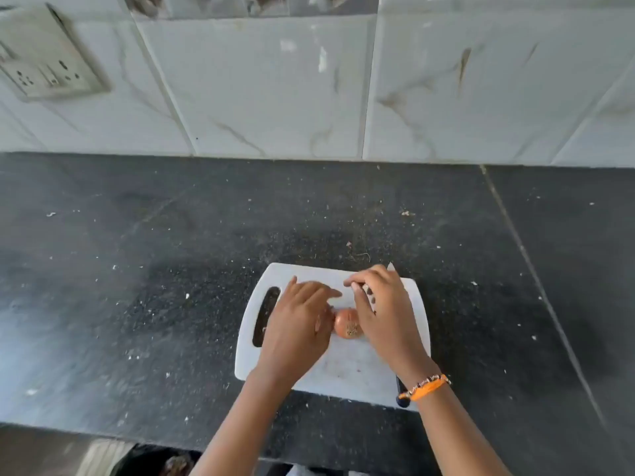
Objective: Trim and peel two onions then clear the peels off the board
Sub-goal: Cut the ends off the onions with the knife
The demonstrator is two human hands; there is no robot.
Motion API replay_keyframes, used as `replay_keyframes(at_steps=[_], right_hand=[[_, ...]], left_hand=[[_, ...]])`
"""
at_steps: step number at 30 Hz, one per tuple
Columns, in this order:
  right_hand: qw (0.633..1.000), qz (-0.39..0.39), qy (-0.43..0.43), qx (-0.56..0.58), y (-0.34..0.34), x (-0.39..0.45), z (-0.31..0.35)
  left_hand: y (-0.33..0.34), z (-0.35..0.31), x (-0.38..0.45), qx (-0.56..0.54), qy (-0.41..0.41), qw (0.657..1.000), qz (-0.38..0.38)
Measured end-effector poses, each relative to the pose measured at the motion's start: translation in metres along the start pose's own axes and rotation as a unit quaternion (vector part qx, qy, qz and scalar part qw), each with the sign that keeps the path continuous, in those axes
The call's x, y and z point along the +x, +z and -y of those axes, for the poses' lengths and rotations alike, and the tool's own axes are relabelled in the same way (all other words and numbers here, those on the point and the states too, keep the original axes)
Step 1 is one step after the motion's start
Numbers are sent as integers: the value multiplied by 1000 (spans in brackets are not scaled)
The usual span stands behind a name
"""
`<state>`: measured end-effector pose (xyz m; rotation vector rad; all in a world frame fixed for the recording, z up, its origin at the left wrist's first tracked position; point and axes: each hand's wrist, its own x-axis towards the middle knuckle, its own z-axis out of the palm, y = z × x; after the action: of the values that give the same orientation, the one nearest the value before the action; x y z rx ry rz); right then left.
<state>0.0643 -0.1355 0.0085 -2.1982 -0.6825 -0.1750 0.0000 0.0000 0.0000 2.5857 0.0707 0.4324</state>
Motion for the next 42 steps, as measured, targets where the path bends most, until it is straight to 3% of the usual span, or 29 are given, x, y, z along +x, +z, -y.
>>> replay_keyframes(at_steps=[2,6,13,24,35,42], right_hand=[[996,6,89,2,-2,-7,-8],[979,40,189,-61,-3,-27,-22],[954,39,249,-160,5,-40,-35],[966,-29,244,-75,11,-41,-40],[972,-32,206,-107,14,-42,-44],[977,-94,177,-73,21,-45,-40]], left_hand=[[9,8,-1,22,45,998,36],[11,21,3,21,52,993,104],[28,25,4,-8,79,994,78],[47,29,3,18,109,993,-52],[49,25,4,46,112,992,-39],[48,25,-1,68,115,991,-21]])
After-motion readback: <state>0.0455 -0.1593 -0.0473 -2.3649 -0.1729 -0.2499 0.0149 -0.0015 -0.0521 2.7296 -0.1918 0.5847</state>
